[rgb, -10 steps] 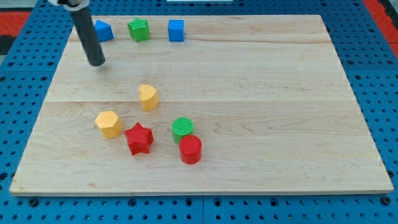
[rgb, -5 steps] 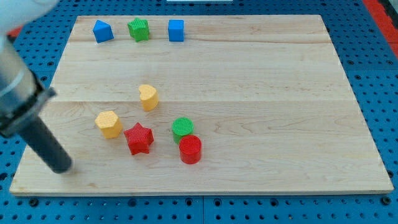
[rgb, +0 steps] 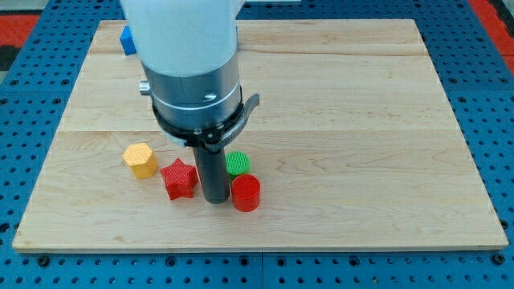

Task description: Push the green circle to the top center of the board

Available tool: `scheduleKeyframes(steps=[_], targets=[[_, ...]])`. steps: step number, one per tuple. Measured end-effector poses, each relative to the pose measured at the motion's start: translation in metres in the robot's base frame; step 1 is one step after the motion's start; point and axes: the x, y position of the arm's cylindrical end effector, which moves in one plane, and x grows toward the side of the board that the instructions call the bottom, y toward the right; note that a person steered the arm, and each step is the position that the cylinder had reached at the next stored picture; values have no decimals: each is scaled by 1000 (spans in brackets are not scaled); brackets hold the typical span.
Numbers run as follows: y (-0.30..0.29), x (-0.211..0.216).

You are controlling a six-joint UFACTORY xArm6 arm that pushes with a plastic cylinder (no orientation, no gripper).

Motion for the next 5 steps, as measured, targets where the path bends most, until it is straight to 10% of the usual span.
scheduleKeyframes(steps=[5], targets=[[41, -73]])
